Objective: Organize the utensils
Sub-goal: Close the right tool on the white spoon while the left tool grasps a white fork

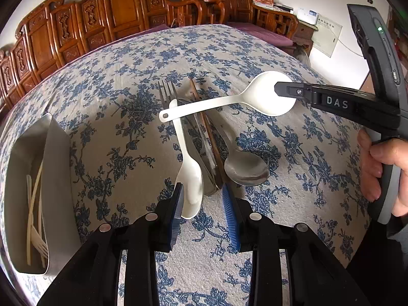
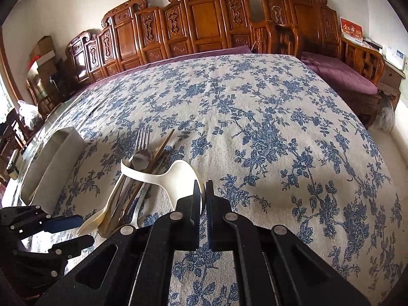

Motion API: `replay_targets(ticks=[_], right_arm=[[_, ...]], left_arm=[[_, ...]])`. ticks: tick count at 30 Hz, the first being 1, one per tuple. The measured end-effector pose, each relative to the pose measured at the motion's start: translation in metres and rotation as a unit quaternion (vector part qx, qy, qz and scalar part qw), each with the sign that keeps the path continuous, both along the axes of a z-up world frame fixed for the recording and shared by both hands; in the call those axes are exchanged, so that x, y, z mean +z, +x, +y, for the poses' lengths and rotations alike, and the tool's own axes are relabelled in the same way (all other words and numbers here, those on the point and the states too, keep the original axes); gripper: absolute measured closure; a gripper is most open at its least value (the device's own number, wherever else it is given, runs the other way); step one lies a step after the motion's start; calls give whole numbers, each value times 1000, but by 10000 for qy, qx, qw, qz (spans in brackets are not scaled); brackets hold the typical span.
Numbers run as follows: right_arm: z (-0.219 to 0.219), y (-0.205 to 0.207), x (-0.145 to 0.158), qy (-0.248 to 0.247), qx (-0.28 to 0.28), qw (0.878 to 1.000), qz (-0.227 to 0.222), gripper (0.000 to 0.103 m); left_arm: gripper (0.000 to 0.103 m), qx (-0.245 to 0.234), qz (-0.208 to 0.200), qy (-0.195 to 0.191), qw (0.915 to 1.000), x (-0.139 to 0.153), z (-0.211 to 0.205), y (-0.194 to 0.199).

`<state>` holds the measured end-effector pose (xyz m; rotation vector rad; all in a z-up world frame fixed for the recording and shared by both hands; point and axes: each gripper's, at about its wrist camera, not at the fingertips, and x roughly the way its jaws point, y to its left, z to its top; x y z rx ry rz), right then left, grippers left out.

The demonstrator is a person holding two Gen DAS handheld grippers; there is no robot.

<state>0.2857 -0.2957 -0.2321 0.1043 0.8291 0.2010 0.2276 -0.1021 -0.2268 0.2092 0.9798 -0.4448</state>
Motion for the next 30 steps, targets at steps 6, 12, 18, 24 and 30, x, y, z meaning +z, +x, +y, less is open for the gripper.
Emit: replay_targets(ticks=[6,12,18,24,30], right_arm=[[-1,-1,2,-1,-12,10000,-32,98],[-1,-4,5,20,-22,10000,-79,98],[2,-9,8,-17,-33,9999,-168,98],[-2,-17,22,115,-157,9990,-393,98],[8,-26,42,-21,-128,9981,-600,98]], left_arm=[[92,-29,8,47,10000,-2,-1,1],[100,-31,-18,97,9999,-1,2,0],[101,21,-41,49,10000,5,9,-2],[101,83,-104,-21,9999,13,21,-6],[101,194,-246,-39,9995,33,40,-11]])
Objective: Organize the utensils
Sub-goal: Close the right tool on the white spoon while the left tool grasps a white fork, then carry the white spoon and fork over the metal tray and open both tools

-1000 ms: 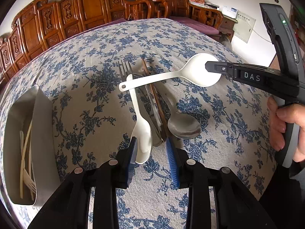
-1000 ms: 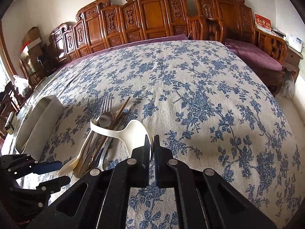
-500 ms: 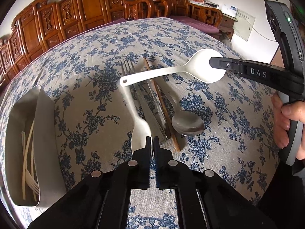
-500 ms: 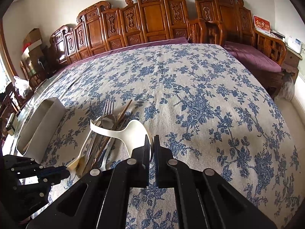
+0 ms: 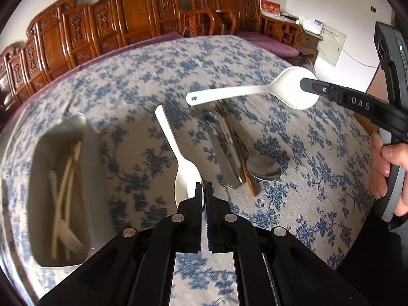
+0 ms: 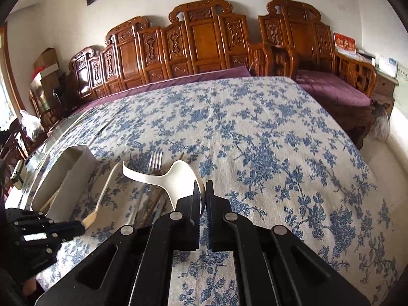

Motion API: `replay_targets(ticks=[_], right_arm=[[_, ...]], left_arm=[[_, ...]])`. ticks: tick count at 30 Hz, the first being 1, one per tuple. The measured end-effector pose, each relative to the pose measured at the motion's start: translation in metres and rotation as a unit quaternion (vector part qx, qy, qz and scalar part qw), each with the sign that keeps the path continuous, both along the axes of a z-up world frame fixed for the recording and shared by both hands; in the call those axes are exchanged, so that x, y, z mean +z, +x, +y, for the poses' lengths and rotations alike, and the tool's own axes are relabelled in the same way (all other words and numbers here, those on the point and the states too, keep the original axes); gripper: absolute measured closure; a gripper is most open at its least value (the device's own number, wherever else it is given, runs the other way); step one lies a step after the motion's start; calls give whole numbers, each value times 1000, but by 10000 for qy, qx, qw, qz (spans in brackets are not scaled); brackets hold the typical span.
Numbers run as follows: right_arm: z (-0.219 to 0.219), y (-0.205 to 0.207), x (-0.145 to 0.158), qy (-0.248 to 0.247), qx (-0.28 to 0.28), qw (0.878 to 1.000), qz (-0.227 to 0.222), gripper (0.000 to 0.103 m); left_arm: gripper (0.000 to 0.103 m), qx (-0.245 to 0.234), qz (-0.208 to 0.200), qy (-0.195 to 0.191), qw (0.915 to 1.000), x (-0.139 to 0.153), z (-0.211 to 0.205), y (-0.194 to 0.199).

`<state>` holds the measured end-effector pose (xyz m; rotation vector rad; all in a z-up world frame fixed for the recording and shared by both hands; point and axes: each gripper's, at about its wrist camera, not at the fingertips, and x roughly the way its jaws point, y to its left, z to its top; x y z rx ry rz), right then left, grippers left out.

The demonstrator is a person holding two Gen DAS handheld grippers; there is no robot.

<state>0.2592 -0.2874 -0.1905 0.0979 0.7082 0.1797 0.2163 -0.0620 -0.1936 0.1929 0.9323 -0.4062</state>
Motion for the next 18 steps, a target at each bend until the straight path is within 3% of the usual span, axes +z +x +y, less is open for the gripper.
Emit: replay_targets(ticks=[12,18], right_arm=[[13,-36,35,-33,25,9998,-199,98],[34,-43,50,-152,161,9994,-284,98]], left_arm=[[101,74,-51,163,9998,43,46,-11],[101,358,-53,124,9993,53,86,-8]])
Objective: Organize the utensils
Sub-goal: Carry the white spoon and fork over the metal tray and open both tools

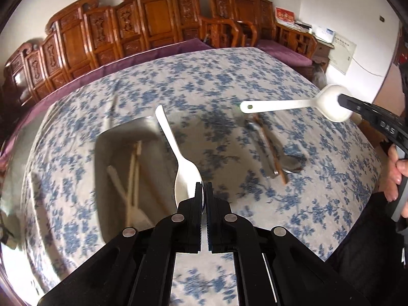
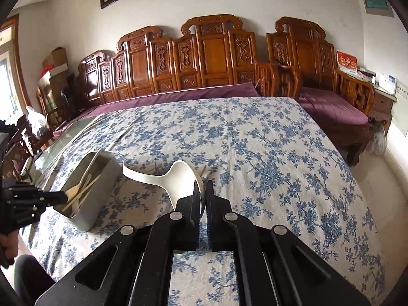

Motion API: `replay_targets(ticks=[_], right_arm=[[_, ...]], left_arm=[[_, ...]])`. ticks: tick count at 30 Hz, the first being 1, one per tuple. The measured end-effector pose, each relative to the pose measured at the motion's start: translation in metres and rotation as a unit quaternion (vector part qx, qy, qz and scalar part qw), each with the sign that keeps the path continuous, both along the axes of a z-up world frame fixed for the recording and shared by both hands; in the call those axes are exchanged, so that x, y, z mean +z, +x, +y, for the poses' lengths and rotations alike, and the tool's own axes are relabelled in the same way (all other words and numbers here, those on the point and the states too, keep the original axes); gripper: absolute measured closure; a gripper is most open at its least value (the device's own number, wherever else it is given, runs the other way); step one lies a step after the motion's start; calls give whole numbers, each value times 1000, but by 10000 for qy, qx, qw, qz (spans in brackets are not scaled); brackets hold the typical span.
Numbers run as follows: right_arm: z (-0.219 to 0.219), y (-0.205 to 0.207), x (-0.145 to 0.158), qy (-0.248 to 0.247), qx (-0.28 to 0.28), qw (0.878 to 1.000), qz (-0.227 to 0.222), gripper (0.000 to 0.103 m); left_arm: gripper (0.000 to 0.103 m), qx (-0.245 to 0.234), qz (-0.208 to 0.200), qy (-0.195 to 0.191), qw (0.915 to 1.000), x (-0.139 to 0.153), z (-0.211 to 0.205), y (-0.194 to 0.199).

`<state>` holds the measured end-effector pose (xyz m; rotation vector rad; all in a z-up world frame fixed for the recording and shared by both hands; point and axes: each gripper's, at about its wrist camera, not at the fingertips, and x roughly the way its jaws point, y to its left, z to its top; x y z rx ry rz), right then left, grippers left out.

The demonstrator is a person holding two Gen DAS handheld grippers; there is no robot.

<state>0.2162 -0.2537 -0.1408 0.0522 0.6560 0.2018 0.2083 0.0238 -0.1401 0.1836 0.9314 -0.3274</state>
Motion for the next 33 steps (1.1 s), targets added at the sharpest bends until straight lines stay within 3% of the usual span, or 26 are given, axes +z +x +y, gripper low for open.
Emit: replay_targets(ticks=[11,22,29,33], right_arm=[[50,0,-2,-319,336,9988,127,98],[92,16,-6,-559,543,9967,235,98],[128,28,-7,-839,701,9938,196,98],[153,42,-10,-1033,723,9919,182,98]], left_arm=[[101,446,322,-250,9982,-42,63,17],[101,580,577,-467,9955,-58,81,33],[78,801,509,-487,9943,-50,96,25],[75,917,422,-551,9934,-37,109,15]])
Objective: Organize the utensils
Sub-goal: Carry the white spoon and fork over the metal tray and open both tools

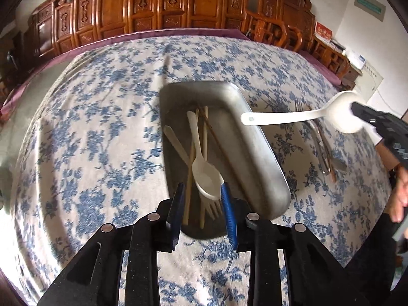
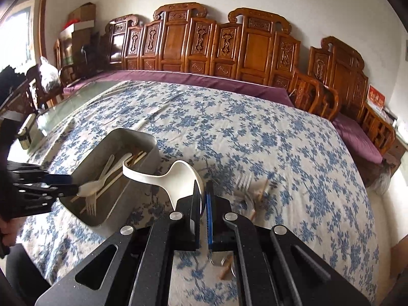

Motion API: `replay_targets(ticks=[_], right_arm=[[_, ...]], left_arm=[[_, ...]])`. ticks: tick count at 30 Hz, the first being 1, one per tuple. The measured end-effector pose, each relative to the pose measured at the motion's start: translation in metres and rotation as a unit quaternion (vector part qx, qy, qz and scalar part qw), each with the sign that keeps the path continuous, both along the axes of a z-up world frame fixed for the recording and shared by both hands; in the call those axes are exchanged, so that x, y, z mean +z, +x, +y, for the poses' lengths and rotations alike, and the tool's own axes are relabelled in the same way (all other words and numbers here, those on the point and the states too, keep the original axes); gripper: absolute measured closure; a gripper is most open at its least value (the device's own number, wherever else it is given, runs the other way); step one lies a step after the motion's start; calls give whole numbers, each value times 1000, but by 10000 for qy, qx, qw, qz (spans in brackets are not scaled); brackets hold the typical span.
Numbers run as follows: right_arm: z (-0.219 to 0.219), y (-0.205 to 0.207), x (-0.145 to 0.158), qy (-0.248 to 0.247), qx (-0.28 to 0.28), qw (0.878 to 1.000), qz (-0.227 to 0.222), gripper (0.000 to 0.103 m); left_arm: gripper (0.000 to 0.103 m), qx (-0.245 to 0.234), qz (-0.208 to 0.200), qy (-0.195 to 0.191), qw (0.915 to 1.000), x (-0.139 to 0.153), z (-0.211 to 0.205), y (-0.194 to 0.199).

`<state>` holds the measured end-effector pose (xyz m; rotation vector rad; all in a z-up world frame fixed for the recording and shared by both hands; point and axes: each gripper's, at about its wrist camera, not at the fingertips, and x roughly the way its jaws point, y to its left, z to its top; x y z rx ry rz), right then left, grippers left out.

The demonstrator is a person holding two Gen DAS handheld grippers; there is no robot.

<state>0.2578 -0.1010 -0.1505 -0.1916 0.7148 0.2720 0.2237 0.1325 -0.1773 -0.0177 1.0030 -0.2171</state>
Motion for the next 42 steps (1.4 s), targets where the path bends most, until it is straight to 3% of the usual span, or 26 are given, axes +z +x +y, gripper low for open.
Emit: replay_targets(ticks=[14,19,24,30,36,42], right_arm=[[85,46,-15,-897,-13,9956,-267,98],[113,52,-22,-1470,1,9877,-540,99],[141,37,-28,-1870,375,9784,-798,99],[147,22,-29,-1642,571,9821,-722,97],[138,5,-23,-753,891,9928,-271,91],[137,-7,-31,-143,1213,9920,322,83]], left_arm=[[75,393,-363,11,9986,35,33,-22],[75,447,-391,-40,9982,39,39,-25],[74,460,-414,-53,9981,41,39,-26],[75,561,-453,-48,9974,43,42,-26],[74,598,-476,-42,9971,46,45,-26],[75,597,-478,-37,9971,46,45,-26]])
